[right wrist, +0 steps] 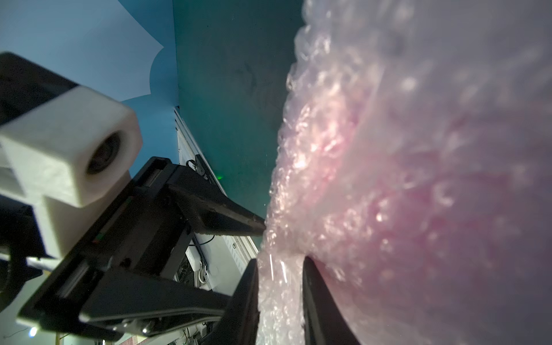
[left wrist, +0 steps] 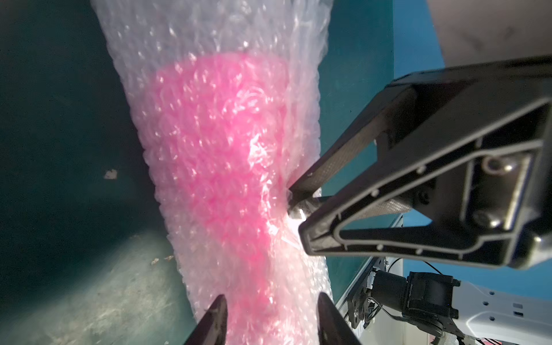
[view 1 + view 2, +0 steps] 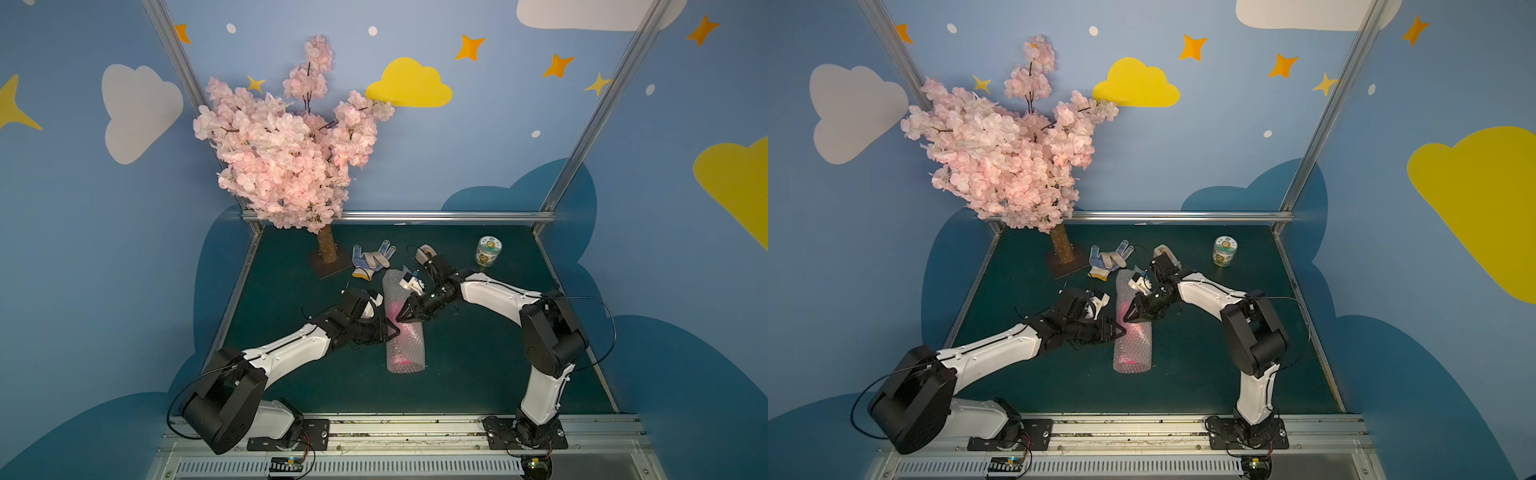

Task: Wrap wine glasses in bubble wrap
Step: Stick the tape on the bubble wrap.

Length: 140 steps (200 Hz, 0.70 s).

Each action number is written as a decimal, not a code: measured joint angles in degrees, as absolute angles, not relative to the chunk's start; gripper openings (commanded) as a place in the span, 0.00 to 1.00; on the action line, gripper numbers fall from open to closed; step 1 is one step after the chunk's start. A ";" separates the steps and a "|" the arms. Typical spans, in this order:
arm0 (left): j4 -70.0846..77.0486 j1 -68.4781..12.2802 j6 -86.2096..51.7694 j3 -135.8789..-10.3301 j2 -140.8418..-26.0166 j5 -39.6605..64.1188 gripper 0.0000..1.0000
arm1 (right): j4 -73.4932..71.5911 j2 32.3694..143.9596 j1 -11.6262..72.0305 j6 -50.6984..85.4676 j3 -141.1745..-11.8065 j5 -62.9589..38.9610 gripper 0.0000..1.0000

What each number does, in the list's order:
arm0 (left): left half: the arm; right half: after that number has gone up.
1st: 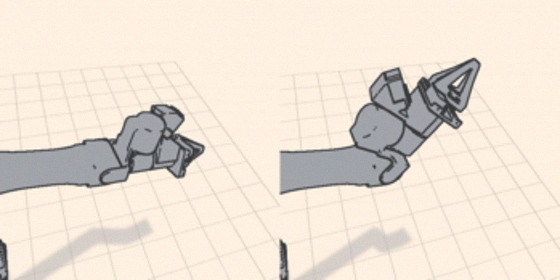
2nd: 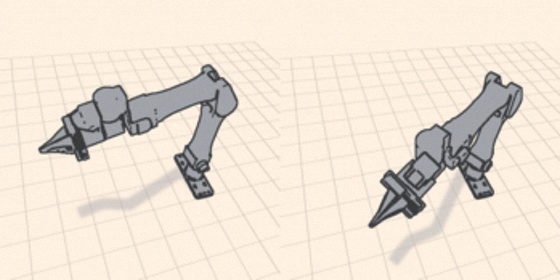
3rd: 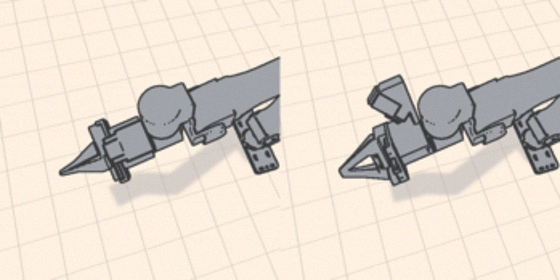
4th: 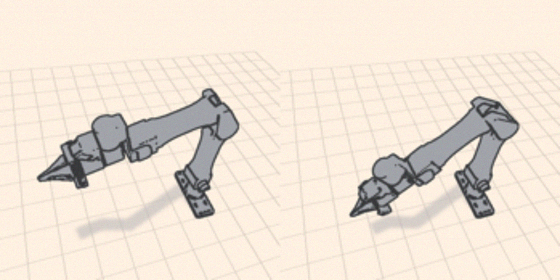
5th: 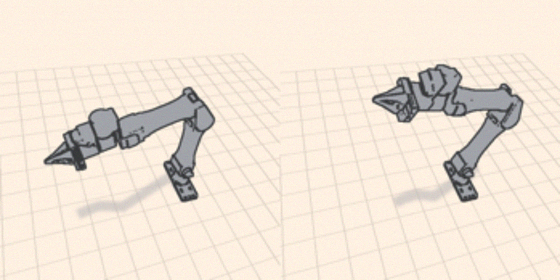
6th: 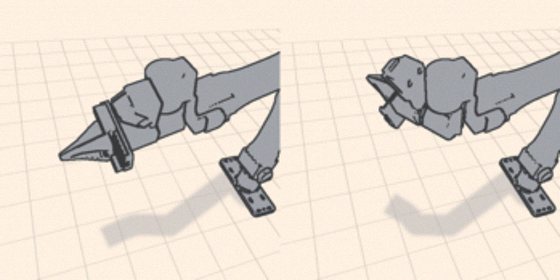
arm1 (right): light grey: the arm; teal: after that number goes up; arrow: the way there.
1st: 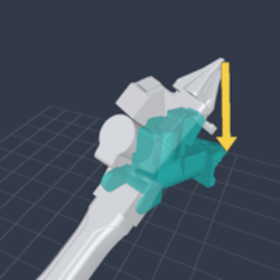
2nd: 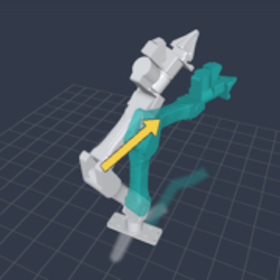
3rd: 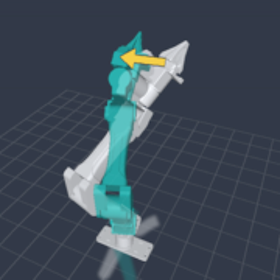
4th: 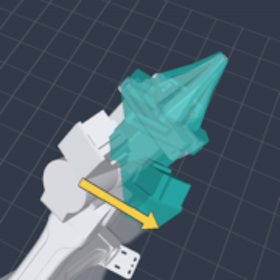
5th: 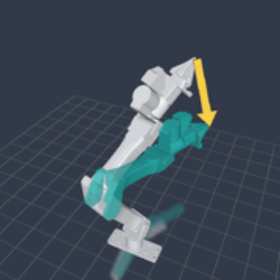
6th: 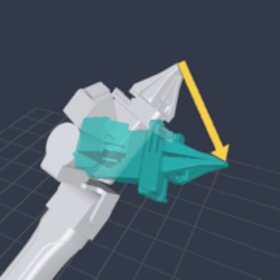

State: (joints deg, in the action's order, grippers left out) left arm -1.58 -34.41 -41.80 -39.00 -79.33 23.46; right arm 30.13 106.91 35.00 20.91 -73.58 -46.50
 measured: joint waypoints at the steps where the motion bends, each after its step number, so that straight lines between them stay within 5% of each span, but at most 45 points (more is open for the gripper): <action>1: -1.56 -34.41 -41.80 -39.00 -79.37 23.46 0.51 | 30.13 106.91 35.00 20.91 -73.58 -46.50 0.27; 140: 3.99 -33.93 -43.35 -39.31 -82.72 21.63 0.54 | 29.91 106.94 34.50 21.23 -73.49 -46.92 0.27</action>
